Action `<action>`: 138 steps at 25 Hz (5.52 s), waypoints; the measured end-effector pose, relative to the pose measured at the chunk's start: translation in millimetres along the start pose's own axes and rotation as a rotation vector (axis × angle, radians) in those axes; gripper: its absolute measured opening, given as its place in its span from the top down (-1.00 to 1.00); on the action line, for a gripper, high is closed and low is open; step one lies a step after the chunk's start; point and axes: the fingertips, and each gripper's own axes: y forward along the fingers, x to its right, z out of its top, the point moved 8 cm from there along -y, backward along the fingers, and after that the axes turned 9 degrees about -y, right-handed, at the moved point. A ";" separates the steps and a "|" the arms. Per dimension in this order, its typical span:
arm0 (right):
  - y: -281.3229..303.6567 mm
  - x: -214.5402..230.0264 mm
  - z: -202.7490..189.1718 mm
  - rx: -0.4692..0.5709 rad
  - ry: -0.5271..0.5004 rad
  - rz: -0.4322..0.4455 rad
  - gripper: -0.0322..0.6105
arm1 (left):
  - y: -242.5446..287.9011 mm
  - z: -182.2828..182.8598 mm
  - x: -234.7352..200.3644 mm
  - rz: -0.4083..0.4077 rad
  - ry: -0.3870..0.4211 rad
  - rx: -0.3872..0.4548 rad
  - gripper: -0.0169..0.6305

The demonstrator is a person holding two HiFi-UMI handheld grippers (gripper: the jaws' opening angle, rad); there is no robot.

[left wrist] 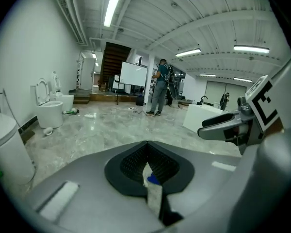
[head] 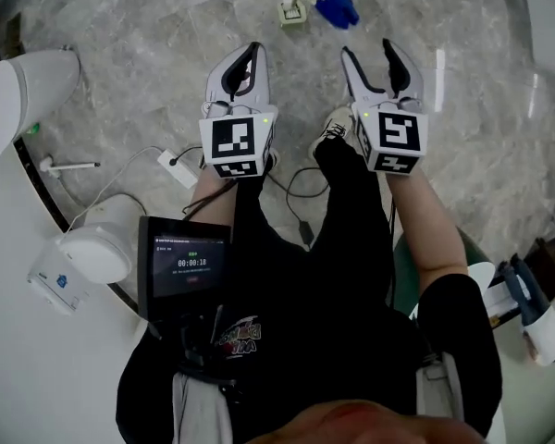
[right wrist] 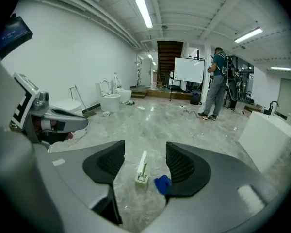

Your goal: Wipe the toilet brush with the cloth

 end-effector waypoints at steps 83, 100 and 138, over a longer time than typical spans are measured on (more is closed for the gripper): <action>-275.5 17.5 226.1 0.310 0.153 0.214 0.09 | -220.1 252.1 220.3 -0.175 0.120 0.205 0.92; -275.4 18.0 228.4 0.308 0.163 0.218 0.09 | -225.2 257.8 210.1 -0.133 0.041 0.208 0.92; -276.3 15.4 226.4 0.291 0.165 0.242 0.10 | -220.0 251.8 208.1 -0.162 0.015 0.178 0.91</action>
